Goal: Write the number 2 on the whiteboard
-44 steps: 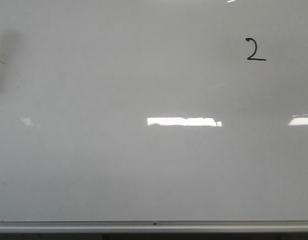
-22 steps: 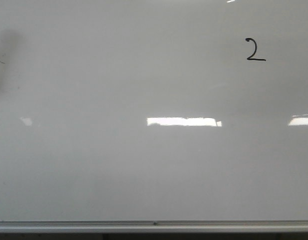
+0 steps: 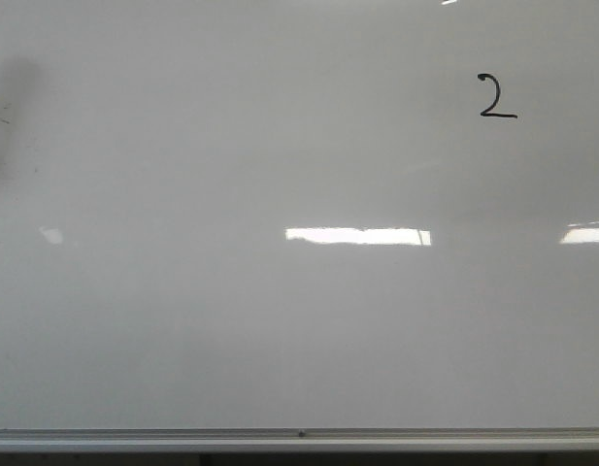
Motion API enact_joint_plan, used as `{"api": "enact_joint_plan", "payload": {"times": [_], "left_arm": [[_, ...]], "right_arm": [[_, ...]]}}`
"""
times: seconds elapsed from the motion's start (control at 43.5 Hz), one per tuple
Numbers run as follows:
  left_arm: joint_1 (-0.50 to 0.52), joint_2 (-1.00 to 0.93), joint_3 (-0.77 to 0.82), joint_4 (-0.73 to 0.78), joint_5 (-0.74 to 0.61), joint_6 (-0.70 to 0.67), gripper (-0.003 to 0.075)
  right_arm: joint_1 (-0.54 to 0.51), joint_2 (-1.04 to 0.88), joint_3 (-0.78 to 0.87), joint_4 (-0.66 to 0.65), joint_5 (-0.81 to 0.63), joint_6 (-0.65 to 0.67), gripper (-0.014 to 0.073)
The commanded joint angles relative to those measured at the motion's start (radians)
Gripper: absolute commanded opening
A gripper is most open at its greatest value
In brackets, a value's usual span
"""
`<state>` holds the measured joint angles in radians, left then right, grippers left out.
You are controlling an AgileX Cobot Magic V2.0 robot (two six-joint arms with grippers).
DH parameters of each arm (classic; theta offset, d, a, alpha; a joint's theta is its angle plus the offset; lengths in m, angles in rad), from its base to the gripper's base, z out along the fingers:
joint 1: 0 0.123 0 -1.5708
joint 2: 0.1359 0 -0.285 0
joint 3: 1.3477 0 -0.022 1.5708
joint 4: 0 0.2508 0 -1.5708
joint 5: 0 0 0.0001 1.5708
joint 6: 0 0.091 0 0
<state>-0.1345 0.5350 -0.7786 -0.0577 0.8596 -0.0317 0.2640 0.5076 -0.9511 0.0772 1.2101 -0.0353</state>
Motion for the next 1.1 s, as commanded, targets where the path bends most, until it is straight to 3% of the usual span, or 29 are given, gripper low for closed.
{"api": "enact_joint_plan", "payload": {"times": [0.0,0.414,0.552,0.874,1.08], "left_arm": [[-0.003,0.004,-0.024,-0.001,-0.073,-0.011,-0.002],[-0.004,-0.034,-0.014,-0.001,-0.079,-0.011,-0.002],[0.004,-0.138,0.084,0.12,-0.214,0.001,-0.002],[0.066,-0.423,0.497,0.067,-0.599,0.001,-0.002],[0.092,-0.548,0.655,0.038,-0.708,0.001,-0.002]], "right_arm": [[-0.005,0.006,-0.03,-0.005,-0.069,0.001,-0.0069],[-0.005,0.006,-0.03,-0.005,-0.069,0.001,-0.0069],[-0.005,0.006,-0.03,-0.005,-0.067,0.001,-0.0069],[-0.005,0.006,-0.03,-0.005,-0.067,0.001,-0.0069],[-0.005,0.006,-0.03,-0.005,-0.067,0.001,-0.0069]]}}
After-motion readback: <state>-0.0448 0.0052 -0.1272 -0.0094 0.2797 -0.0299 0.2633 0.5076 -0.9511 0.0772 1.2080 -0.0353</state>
